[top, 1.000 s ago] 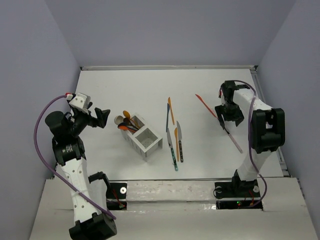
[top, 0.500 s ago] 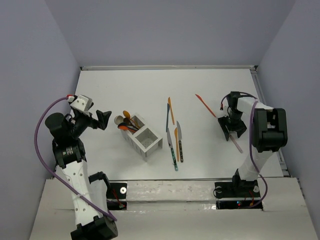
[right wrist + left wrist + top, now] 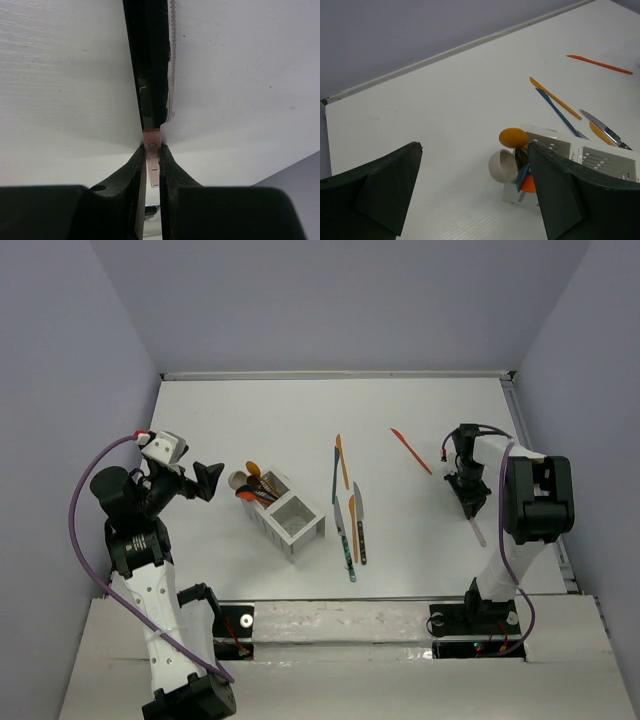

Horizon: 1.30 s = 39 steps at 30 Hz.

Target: Sort the eating utensils into containers

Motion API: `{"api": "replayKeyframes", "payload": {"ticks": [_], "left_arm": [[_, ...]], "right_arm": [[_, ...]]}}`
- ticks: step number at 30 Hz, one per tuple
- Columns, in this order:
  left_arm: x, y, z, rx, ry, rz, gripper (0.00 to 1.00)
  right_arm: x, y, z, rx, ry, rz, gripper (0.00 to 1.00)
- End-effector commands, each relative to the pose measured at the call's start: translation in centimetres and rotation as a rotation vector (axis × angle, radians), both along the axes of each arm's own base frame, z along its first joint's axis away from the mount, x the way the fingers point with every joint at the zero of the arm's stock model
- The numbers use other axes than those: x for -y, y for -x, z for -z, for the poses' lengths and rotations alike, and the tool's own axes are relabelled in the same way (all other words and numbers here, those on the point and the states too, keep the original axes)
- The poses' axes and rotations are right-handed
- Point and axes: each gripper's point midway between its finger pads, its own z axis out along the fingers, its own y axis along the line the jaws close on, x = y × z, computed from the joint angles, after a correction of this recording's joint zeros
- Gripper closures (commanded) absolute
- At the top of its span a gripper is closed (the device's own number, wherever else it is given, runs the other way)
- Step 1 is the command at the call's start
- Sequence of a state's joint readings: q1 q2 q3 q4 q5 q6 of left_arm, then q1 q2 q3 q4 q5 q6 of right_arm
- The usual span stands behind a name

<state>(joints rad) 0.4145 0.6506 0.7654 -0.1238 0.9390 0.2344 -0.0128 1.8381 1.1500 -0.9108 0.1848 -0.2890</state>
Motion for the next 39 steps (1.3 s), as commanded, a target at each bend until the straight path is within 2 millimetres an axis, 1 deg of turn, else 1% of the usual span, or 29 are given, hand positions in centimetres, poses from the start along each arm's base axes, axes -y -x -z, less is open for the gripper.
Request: {"api": "replayKeyframes", "payload": {"ticks": [1,2,4,6,8,9,11,12,13,14,15,16,17,18,19,20,21,23,24,26,27,28,29,30,31,34,35,38,39], "left_arm": [[0.2,0.3,-1.9,0.065,-0.031,0.016,0.01],[0.2,0.3,-1.8,0.064,-0.03,0.016,0.01],[0.2,0.2,-1.8,0.063,-0.03,0.016,0.01],[0.2,0.2,-1.8,0.066,-0.033,0.013,0.01],[0.1,0.2,-1.8,0.064,-0.031,0.01,0.01],[0.1,0.2,-1.8,0.065,-0.032,0.005,0.01],[0.0,0.1,-1.7,0.065,-0.034,-0.001,0.01],[-0.1,0.1,-1.7,0.064,-0.035,-0.007,0.01],[-0.2,0.0,-1.7,0.066,-0.036,-0.01,0.01],[-0.4,-0.2,-1.5,0.058,-0.033,-0.018,0.01],[-0.4,-0.2,-1.5,0.055,-0.031,-0.019,0.01],[-0.5,-0.5,-1.1,0.041,-0.023,-0.021,0.01],[-0.6,-0.6,-0.8,0.032,-0.02,-0.021,0.01],[-0.8,-0.8,-0.5,0.021,-0.015,-0.025,0.01],[-0.9,-1.0,-0.4,0.017,-0.014,-0.033,0.01],[-1.1,-1.1,-0.5,0.018,-0.015,-0.042,0.01],[-1.5,-1.3,-0.4,0.013,-0.015,-0.062,0.01],[-1.8,-1.4,-0.3,0.013,-0.018,-0.077,0.01],[-2.1,-1.5,-0.2,0.013,-0.019,-0.091,0.01],[-2.4,-1.6,0.1,0.002,-0.009,-0.101,0.01],[-2.6,-1.7,0.2,-0.001,-0.004,-0.11,0.01],[-2.9,-1.8,0.3,-0.006,0.001,-0.118,0.01],[-3.2,-1.9,0.4,-0.006,0.005,-0.133,0.02],[-3.6,-2.0,0.5,-0.01,0.014,-0.155,0.02],[-3.9,-2.2,0.4,-0.007,0.012,-0.169,0.02],[-4.5,-2.4,0.8,-0.014,0.017,-0.2,0.02],[-4.6,-2.5,0.8,-0.015,0.016,-0.205,0.02],[-4.8,-2.5,0.8,-0.012,0.014,-0.212,0.02],[-4.8,-2.6,0.8,-0.013,0.016,-0.212,0.02]], "right_arm": [[0.3,-1.9,0.7,0.062,0.006,-0.018,0.95],[0.4,-2.1,0.5,0.067,0.008,-0.018,0.99],[0.3,-3.0,-0.1,0.099,0.009,-0.003,1.0],[0.2,-3.9,-1.4,0.145,0.008,0.023,1.0],[0.3,-5.5,-3.3,0.223,0.02,0.071,1.0],[0.4,-6.2,-5.0,0.284,0.027,0.087,1.0],[0.1,-7.4,-7.5,0.382,0.027,0.112,1.0],[-0.3,-8.6,-9.4,0.46,0.02,0.106,1.0],[-1.4,-9.3,-12.4,0.56,0.006,0.082,1.0],[-2.4,-10.8,-15.2,0.665,-0.011,0.062,1.0],[-3.6,-11.4,-17.5,0.737,-0.035,0.033,1.0],[-5.6,-11.6,-20.6,0.831,-0.098,-0.013,1.0],[-9.0,-12.1,-23.2,0.91,-0.163,-0.088,1.0],[-11.6,-12.5,-26.8,1.006,-0.234,-0.145,1.0],[-13.9,-12.3,-29.0,1.068,-0.277,-0.202,1.0],[-16.2,-11.6,-31.8,1.149,-0.323,-0.266,1.0],[-21.6,-10.4,-34.7,1.239,-0.412,-0.393,1.0],[-26.5,-8.1,-37.6,1.336,-0.485,-0.541,1.0],[-31.1,-5.8,-40.0,1.414,-0.6,-0.634,1.0],[-35.3,-3.3,-40.1,1.446,-0.711,-0.74,1.0],[-37.3,-2.0,-42.0,1.524,-0.803,-0.773,1.0],[-39.0,-0.7,-41.9,1.537,-0.859,-0.818,1.0],[-41.9,2.0,-41.3,1.548,-0.96,-0.922,1.0],[-43.7,3.4,-40.2,1.519,-1.005,-0.994,1.0],[-45.6,5.6,-39.2,1.481,-1.063,-1.089,1.0],[-48.0,7.1,-35.4,1.369,-1.107,-1.181,1.0],[-48.1,7.1,-34.0,1.343,-1.103,-1.184,1.0],[-48.5,7.2,-31.3,1.294,-1.093,-1.217,1.0],[-48.5,7.3,-29.8,1.259,-1.085,-1.226,1.0]]}}
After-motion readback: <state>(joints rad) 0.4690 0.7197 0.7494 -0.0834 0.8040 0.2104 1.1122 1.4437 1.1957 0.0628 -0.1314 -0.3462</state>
